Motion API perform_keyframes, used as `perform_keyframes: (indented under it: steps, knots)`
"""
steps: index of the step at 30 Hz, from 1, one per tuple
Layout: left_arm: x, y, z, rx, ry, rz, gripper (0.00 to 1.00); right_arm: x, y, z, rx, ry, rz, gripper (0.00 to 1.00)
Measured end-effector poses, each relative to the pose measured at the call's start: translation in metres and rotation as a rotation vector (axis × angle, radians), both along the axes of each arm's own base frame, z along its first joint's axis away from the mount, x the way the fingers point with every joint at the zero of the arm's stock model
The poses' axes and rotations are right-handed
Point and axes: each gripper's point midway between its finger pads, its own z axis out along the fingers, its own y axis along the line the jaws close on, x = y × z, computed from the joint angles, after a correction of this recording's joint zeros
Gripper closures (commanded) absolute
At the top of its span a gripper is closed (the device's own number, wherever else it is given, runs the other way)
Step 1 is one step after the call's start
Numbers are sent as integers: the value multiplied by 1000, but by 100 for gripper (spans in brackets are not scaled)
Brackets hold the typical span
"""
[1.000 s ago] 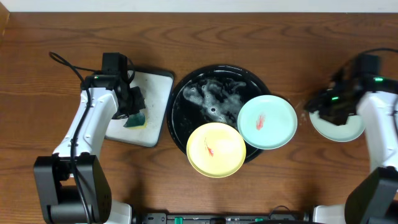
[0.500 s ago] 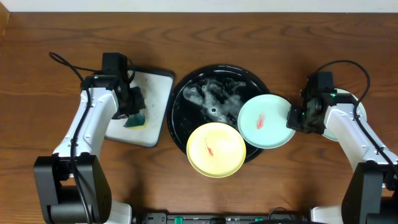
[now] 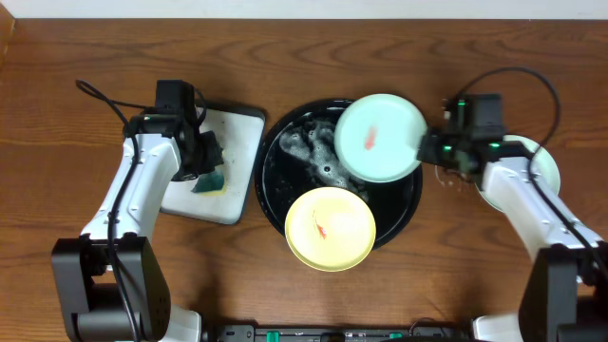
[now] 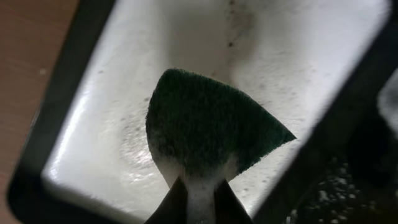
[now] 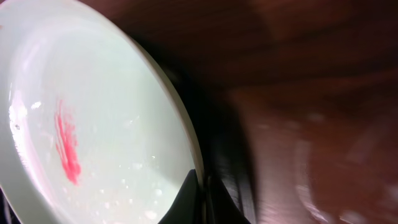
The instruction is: Clean dirty plates on tray and stack at the side
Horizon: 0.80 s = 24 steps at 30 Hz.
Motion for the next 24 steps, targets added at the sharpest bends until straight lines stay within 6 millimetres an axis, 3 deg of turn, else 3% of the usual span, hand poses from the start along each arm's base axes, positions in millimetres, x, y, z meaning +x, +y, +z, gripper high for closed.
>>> perform_keyframes:
  steps: [6,13,18,24]
  knots:
    - [4,-6,1,-31,-16,-9,92,-1,41,-37,-21,41,82,99]
    - [6,-16,3,-63,-27,-30,92,-1,38,-64,-43,93,54,99]
    - [17,-51,8,-97,-83,-120,92,-2,38,-68,-35,114,30,99]
    - [41,-118,26,-158,-237,-224,92,-4,38,-69,-37,131,24,99]
